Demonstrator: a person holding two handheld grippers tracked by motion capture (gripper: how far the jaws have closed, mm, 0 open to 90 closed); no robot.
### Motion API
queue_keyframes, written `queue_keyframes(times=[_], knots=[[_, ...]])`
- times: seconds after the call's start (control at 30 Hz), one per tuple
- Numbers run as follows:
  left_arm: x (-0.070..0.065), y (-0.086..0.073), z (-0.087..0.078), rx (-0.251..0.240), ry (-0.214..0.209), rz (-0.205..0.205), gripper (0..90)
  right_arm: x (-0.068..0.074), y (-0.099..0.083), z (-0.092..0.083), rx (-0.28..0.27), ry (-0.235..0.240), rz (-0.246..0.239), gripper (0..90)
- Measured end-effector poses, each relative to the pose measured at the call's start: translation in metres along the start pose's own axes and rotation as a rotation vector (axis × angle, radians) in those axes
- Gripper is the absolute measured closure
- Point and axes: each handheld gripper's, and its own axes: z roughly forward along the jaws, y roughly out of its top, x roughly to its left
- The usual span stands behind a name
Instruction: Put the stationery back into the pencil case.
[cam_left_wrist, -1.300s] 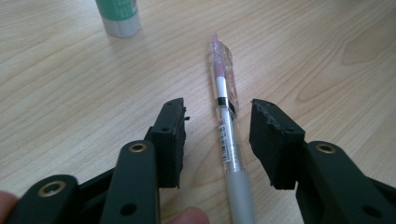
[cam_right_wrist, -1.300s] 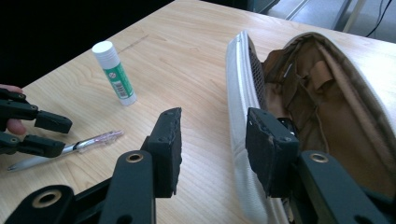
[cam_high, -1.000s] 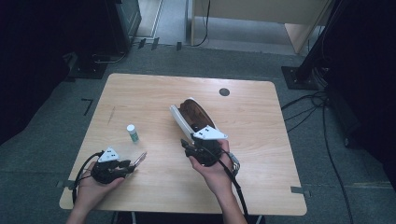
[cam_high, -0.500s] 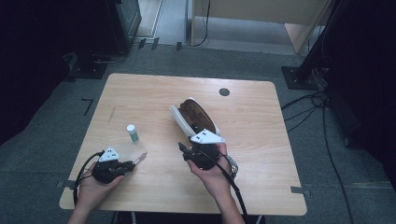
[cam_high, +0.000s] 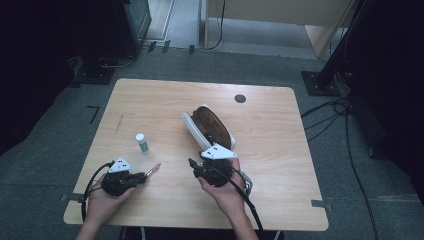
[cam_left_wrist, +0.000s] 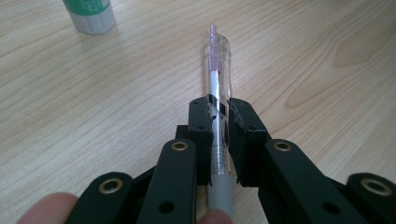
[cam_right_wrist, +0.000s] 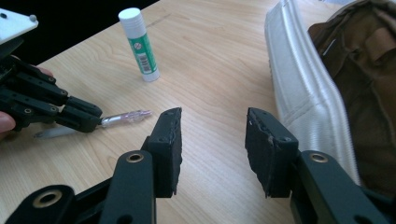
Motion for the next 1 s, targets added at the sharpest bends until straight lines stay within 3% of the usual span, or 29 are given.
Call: queue_keyframes(times=[0.47,0.77,1.0], knots=[[-0.011,0.011,0.013,-0.026,-0.007,-0.049,80.7,0.011,-0.014,0.015,0.029,0.031,0.006,56.4],[-0.028,0.018,0.022,-0.027,-0.042,0.015,80.7,0.013,-0.021,0.023,0.045,0.042,0.015,56.5],[-0.043,0.023,0.03,-0.012,-0.08,0.066,80.7,0.007,-0.031,0.026,0.058,0.039,0.033,56.5]])
